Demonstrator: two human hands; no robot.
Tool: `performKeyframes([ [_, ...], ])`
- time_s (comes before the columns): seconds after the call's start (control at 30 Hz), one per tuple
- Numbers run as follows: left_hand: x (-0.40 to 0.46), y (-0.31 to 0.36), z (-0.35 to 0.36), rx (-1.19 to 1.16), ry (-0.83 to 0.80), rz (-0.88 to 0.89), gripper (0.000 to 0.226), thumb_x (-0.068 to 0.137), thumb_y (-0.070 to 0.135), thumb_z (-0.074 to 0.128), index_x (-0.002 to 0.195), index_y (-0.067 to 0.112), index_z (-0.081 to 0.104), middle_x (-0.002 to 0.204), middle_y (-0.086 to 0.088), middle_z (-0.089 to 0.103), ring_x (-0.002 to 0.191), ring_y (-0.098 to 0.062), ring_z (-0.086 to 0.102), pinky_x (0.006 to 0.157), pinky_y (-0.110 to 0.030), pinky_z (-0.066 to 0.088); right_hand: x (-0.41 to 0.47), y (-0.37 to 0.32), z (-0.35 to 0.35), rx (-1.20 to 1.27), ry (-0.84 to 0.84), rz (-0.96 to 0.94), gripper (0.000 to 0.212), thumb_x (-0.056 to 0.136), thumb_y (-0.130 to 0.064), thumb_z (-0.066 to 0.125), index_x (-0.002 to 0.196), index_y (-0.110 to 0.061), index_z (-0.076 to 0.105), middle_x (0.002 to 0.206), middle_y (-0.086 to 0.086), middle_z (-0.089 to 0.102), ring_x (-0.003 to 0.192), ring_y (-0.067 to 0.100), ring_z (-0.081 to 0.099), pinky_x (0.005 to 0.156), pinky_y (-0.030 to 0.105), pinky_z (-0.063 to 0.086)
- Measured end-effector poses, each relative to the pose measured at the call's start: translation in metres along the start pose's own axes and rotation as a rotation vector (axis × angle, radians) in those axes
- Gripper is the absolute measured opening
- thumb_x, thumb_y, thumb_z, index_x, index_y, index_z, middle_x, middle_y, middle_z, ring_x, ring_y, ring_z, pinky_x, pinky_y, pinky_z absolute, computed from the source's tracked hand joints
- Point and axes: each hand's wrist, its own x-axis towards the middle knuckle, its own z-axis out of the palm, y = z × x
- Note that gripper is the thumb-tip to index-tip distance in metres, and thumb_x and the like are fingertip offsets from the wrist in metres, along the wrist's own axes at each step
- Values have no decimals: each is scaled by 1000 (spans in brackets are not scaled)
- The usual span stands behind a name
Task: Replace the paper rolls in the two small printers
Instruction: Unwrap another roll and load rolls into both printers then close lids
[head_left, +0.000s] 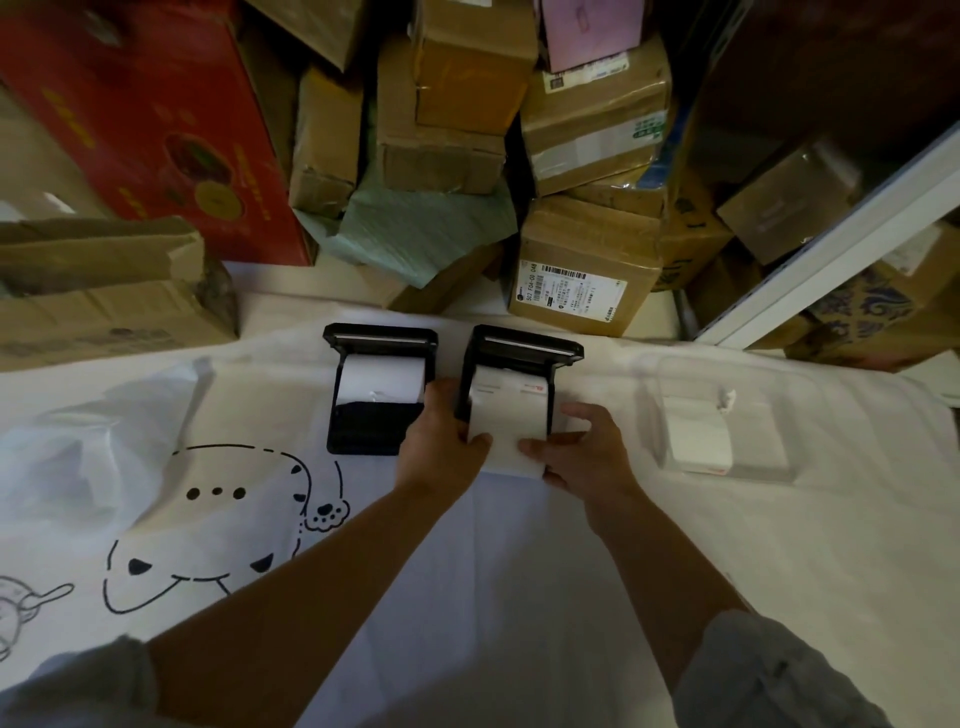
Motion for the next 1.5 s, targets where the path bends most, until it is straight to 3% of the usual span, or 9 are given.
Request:
performKeyframes([
  [0.1, -4, -4, -2, 50, -11, -3, 55, 86, 11, 64, 132, 18, 34, 92, 5, 59, 90, -13, 60, 82, -23, 46, -2, 7, -1, -32, 34, -2, 46, 71, 0, 79, 107, -14, 53, 97, 14, 66, 89, 29, 66, 75, 42, 58],
  [0.27, -5, 0, -1, 173, 37, 48, 40, 90, 17, 60, 124, 16, 39, 109, -4, 60, 101, -21, 60, 81, -28, 49, 1, 11, 5, -105, 86, -83, 31, 72, -4, 79, 93, -14, 60, 91, 14, 68, 72, 24, 64, 62, 36, 58],
  [0.53, -5, -6, 3, 257, 22, 133, 34, 88, 16, 62, 118, 21, 49, 118, -5, 54, 103, -21, 58, 84, -28, 53, 2, 10, 11, -197, 161, -219, 30, 75, -11, 78, 98, -18, 60, 80, -5, 60, 77, 18, 63, 76, 39, 58],
  [0.73, 0, -1, 1, 479, -26, 193, 50, 96, 18, 49, 143, 30, 36, 141, -8, 40, 120, -26, 52, 99, -36, 47, -3, 6, 6, -535, 275, -508, 21, 89, -25, 62, 110, -21, 62, 104, -1, 59, 91, 13, 54, 76, 20, 40],
  [0.87, -4, -5, -2, 490, -60, 171, 45, 95, 20, 50, 139, 28, 42, 143, -6, 40, 121, -25, 51, 100, -36, 47, -1, -4, 14, -693, 223, -770, 37, 92, -27, 42, 116, -13, 66, 116, 9, 64, 108, 25, 58, 93, 32, 46],
  [0.97, -7, -8, -5, 495, -104, 163, 45, 96, 20, 49, 140, 25, 40, 145, -6, 39, 125, -25, 47, 103, -37, 44, 3, -9, 19, -832, 187, -773, 33, 93, -16, 51, 123, -13, 62, 123, 12, 62, 117, 28, 54, 98, 36, 44],
  [1.13, 0, 0, -11, 593, -139, 163, 40, 96, 30, 48, 136, 27, 44, 139, -5, 45, 121, -23, 50, 99, -34, 45, 17, -16, 25, -1097, 196, -786, 33, 93, -23, 54, 125, -19, 60, 128, 4, 59, 121, 25, 48, 94, 34, 43],
  [1.33, 11, 10, -14, 930, 1, 357, 29, 95, 34, 49, 119, 23, 60, 128, -7, 41, 118, -23, 44, 99, -36, 42, 25, -13, 29, -1213, 273, -873, 28, 73, -19, 78, 100, -16, 71, 95, 6, 69, 88, 25, 65, 67, 31, 53],
  [1.5, 13, 10, -13, 1141, -51, 592, 37, 90, 11, 52, 126, 17, 55, 152, -5, 26, 135, -25, 29, 107, -37, 31, 30, -10, 27, -1178, 267, -908, 34, 62, -13, 84, 93, -12, 71, 88, 8, 69, 80, 27, 67, 59, 31, 54],
])
